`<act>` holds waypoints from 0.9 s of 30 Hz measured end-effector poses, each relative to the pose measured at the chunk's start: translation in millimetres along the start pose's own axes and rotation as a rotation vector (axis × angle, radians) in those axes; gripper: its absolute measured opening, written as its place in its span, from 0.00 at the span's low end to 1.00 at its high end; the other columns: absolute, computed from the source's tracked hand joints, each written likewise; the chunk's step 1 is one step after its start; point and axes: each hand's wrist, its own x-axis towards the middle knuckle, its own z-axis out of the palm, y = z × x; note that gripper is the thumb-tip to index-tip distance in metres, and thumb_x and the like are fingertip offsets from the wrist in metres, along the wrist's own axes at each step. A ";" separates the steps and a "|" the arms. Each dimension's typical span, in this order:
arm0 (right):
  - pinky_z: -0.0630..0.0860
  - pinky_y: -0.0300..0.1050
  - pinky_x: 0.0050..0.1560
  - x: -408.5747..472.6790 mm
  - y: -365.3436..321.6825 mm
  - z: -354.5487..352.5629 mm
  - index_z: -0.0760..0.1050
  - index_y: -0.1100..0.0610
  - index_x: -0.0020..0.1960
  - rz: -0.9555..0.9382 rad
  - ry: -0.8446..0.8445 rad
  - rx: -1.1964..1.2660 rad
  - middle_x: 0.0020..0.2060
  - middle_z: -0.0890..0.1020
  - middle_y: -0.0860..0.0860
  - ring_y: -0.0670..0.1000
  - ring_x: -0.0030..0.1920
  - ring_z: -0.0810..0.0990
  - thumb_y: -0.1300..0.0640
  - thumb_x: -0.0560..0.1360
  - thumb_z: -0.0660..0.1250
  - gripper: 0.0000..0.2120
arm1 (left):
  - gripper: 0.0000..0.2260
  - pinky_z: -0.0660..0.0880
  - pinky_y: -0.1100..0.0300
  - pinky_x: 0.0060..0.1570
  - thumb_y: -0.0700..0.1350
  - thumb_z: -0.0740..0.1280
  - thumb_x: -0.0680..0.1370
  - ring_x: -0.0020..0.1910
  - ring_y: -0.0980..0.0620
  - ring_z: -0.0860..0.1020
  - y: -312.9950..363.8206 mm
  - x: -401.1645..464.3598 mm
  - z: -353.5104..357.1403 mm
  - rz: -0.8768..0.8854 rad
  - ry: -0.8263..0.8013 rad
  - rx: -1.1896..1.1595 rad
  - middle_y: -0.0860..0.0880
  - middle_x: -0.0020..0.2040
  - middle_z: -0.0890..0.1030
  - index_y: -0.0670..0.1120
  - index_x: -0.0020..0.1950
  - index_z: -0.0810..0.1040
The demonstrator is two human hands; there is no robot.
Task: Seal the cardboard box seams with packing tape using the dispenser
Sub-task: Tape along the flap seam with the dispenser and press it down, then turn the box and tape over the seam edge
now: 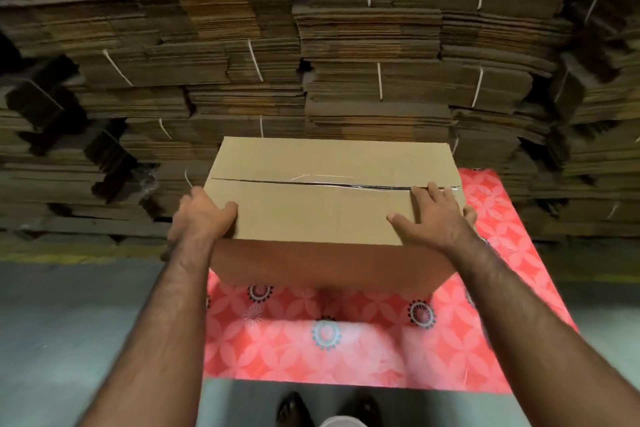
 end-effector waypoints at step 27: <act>0.76 0.39 0.50 -56.3 -55.9 26.5 0.69 0.55 0.72 0.194 0.139 0.928 0.39 0.81 0.44 0.39 0.38 0.80 0.53 0.74 0.73 0.28 | 0.38 0.66 0.42 0.70 0.67 0.68 0.73 0.73 0.40 0.66 190.7 29.8 41.4 0.602 -0.192 0.314 0.41 0.74 0.68 0.45 0.74 0.65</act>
